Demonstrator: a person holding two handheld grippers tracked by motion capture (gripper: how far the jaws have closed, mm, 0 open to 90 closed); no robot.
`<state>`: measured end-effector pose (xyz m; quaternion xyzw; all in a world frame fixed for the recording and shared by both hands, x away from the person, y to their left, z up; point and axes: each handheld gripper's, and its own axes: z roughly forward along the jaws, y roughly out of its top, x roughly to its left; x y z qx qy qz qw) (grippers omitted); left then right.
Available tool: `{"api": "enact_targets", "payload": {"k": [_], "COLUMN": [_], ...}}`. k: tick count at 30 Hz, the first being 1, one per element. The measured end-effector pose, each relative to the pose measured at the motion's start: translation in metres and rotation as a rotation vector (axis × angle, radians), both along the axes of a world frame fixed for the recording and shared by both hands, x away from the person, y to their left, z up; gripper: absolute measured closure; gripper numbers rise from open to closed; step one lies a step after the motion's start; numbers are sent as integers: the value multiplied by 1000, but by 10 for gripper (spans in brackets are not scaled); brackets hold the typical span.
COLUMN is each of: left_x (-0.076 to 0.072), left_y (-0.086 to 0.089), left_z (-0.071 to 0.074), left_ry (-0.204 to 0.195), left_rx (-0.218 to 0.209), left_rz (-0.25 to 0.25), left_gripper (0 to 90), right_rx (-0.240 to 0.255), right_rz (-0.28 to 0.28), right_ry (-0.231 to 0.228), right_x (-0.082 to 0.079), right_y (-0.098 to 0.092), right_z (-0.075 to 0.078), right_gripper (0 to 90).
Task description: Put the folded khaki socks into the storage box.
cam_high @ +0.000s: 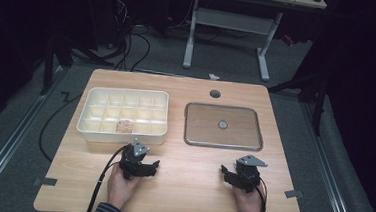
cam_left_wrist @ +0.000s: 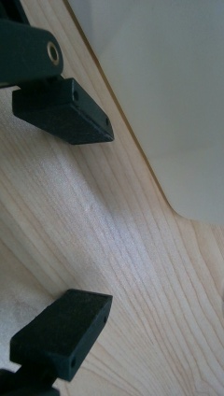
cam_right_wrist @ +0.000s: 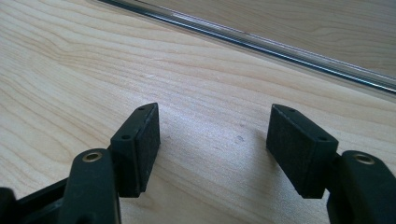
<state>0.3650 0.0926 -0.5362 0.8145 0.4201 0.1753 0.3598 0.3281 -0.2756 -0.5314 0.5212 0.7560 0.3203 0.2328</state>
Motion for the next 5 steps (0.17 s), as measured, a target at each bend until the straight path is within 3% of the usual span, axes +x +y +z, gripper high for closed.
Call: {"api": "enact_targets", "payload": {"k": [5], "left_x": [0], "left_y": [-1], "left_z": [0], "left_ry": [0], "left_rx": [-1], "left_rz": [5], "left_gripper": [186], "right_rx": [0], "right_rz": [0], "right_ry": [0], "right_x": [0], "right_y": [0], "right_z": [0], "right_gripper": [348]}}
